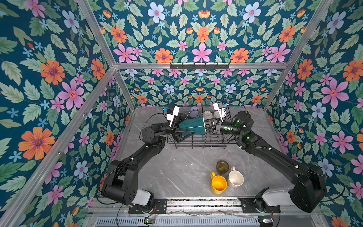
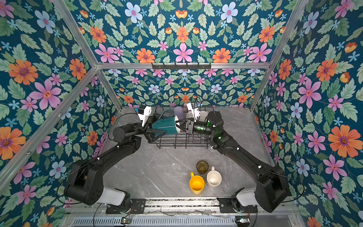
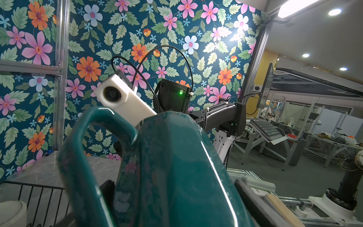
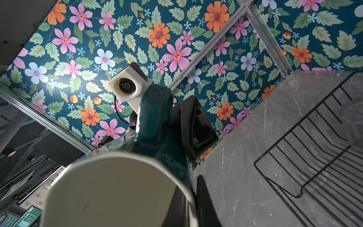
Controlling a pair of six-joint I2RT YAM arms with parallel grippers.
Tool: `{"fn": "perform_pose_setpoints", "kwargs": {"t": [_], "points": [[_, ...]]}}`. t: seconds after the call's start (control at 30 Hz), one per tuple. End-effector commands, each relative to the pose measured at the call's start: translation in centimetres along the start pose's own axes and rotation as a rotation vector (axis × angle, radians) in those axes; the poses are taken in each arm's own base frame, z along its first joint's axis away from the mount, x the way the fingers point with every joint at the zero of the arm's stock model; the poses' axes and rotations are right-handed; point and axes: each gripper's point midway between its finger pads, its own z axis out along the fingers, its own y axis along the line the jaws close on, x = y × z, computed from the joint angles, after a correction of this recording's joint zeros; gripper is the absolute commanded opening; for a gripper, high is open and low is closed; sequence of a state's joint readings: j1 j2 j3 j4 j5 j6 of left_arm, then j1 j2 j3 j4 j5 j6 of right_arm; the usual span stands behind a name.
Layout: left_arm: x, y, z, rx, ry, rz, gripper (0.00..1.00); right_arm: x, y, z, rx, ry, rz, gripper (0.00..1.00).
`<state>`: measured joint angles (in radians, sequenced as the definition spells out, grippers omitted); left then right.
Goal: Load cups into a dish rack
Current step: Pass the cup.
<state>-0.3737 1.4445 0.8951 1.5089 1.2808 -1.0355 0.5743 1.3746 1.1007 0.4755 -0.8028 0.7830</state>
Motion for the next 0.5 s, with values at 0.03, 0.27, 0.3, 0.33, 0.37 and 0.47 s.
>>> {"fn": "perform_pose_setpoints", "kwargs": {"t": [0.03,0.27,0.3,0.33,0.37,0.47], "points": [[1.6,0.7,0.6,-0.02,0.06,-0.012,0.95,0.3,2.5,0.7,-0.088,0.023,-0.032,0.0],[2.6,1.4,0.8,-0.096,0.107,0.024,0.94,0.7,2.7,1.1,-0.097,0.036,-0.027,0.0],[2.6,1.5,0.9,-0.101,0.111,0.026,0.94,0.8,2.7,1.2,-0.1,0.037,-0.027,0.0],[2.6,1.5,0.9,-0.108,0.113,0.028,0.93,0.9,2.7,1.3,-0.1,0.04,-0.024,0.0],[2.6,1.6,0.8,-0.115,0.112,0.029,0.93,1.0,2.8,1.4,-0.104,0.042,-0.025,0.0],[2.4,1.7,0.8,-0.125,0.107,0.039,0.88,1.3,2.8,1.8,-0.108,0.052,-0.018,0.0]]}}
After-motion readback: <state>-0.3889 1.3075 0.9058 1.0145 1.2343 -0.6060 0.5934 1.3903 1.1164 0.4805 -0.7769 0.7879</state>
